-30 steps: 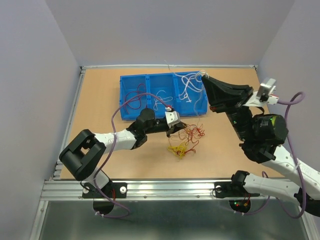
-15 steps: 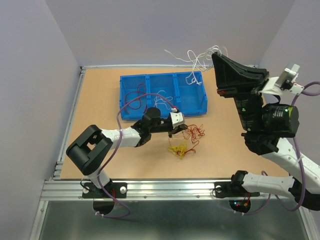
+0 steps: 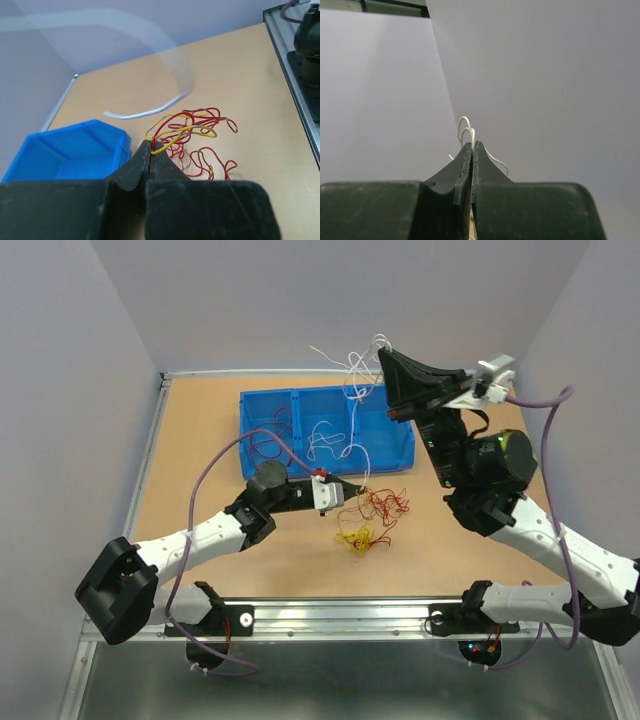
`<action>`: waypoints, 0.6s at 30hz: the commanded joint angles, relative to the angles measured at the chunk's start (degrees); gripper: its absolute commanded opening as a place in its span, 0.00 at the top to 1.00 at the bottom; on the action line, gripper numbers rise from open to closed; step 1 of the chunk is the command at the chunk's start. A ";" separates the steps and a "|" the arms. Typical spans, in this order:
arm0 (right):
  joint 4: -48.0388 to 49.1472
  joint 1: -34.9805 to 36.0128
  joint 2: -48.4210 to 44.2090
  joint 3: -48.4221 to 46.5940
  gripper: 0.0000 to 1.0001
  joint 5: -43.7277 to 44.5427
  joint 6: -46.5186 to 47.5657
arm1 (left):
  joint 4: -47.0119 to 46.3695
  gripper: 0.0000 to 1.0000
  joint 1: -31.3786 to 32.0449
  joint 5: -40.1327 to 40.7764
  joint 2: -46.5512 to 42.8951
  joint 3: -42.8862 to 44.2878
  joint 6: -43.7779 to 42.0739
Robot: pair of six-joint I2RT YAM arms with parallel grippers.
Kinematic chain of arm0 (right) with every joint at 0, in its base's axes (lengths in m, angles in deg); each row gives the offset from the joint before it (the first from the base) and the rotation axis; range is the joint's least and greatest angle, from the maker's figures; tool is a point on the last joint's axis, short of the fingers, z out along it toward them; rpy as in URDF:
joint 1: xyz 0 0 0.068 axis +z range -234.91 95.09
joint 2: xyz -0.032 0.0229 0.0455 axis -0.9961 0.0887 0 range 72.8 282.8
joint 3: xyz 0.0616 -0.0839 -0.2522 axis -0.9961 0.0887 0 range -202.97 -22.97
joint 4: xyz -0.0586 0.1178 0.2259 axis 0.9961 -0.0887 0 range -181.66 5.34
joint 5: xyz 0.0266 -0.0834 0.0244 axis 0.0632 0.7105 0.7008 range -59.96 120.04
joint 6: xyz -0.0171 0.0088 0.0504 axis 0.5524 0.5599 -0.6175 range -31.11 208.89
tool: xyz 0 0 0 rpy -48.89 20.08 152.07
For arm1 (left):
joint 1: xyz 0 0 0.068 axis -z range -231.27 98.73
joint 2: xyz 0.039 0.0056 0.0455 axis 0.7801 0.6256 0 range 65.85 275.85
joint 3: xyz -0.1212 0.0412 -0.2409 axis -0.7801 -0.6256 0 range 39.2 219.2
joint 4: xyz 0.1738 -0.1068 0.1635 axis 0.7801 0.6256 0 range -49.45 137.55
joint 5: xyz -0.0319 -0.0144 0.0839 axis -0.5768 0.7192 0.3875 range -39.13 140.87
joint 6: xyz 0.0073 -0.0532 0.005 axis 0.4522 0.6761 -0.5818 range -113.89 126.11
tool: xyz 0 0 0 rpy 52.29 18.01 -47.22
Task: Untangle the cables
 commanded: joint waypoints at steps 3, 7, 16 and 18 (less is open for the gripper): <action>-3.55 -1.11 9.49 -8.39 0.99 4.03 5.72 | 1.87 1.00 0.45 -7.15 0.18 -1.11 -5.26; -10.05 -3.49 17.49 -18.78 0.99 1.04 4.41 | 2.05 1.00 0.98 -8.21 2.21 -0.93 -6.40; -16.29 -14.04 27.43 -25.47 0.99 -9.33 -8.41 | 2.05 1.00 3.35 -7.87 2.65 -2.25 -10.44; -17.79 -15.44 29.27 -26.79 0.99 -10.83 -9.91 | 2.05 1.00 3.79 -6.99 2.13 -2.52 -10.97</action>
